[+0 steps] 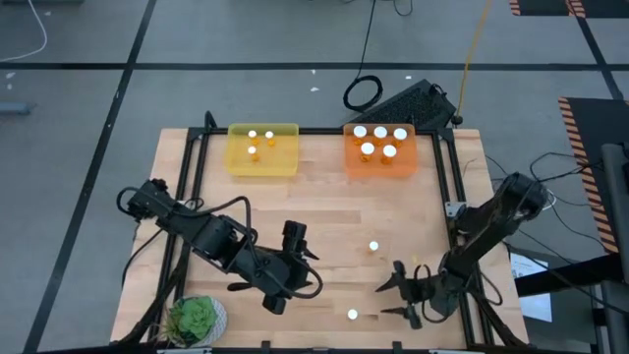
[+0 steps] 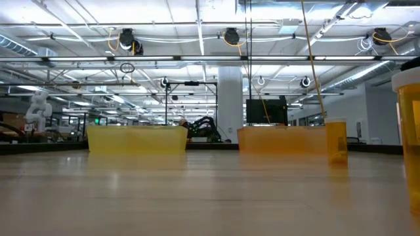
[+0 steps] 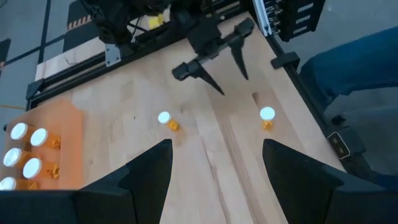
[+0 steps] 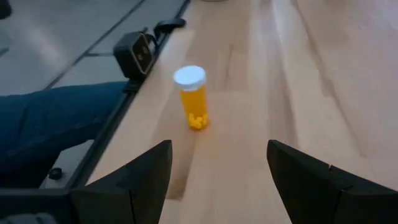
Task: Pick and place medicine bottles into bin by pill shape (circle, oval)
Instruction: Put the small yellow pill bottle into the transparent yellow bin
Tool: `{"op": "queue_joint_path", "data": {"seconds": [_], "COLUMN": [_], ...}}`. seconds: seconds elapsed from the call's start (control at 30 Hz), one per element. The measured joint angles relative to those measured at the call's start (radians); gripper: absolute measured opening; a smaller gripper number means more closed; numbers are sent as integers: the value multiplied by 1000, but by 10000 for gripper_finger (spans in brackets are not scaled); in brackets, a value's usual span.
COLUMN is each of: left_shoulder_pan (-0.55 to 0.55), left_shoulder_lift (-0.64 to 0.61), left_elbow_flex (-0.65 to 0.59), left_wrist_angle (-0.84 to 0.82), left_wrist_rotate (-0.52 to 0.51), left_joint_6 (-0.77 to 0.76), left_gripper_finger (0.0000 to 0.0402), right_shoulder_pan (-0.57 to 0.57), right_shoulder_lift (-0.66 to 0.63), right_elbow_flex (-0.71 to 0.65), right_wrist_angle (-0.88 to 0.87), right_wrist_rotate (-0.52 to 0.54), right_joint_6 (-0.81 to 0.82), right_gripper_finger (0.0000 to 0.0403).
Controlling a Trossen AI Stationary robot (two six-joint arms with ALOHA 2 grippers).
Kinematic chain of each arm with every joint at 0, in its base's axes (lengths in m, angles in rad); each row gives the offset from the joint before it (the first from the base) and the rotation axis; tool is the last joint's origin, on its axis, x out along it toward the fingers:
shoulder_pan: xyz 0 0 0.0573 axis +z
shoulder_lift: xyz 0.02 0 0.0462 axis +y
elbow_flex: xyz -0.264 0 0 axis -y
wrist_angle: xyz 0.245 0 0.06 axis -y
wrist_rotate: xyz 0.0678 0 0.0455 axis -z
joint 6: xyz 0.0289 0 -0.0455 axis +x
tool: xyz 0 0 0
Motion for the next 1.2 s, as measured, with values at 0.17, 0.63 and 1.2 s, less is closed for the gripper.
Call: {"op": "queue_joint_path", "data": {"seconds": [0.17,0.63,1.2], "left_shoulder_pan": [1,1,1], "left_shoulder_lift": [0,0,0], "left_elbow_flex": [0,0,0], "left_wrist_angle": [28,40,50], "left_wrist_rotate": [0,0,0], "left_joint_6": [5,15,27], "left_gripper_finger": [255,255,255], "right_shoulder_pan": [-19,-64,-100], "right_shoulder_lift": [137,428,567], "right_elbow_flex": [35,214,277], "right_wrist_angle": [121,197,390], "right_wrist_rotate": [-4,-6,-3], "right_joint_6": [-54,-103,-216], "right_gripper_finger": [255,255,207]}}
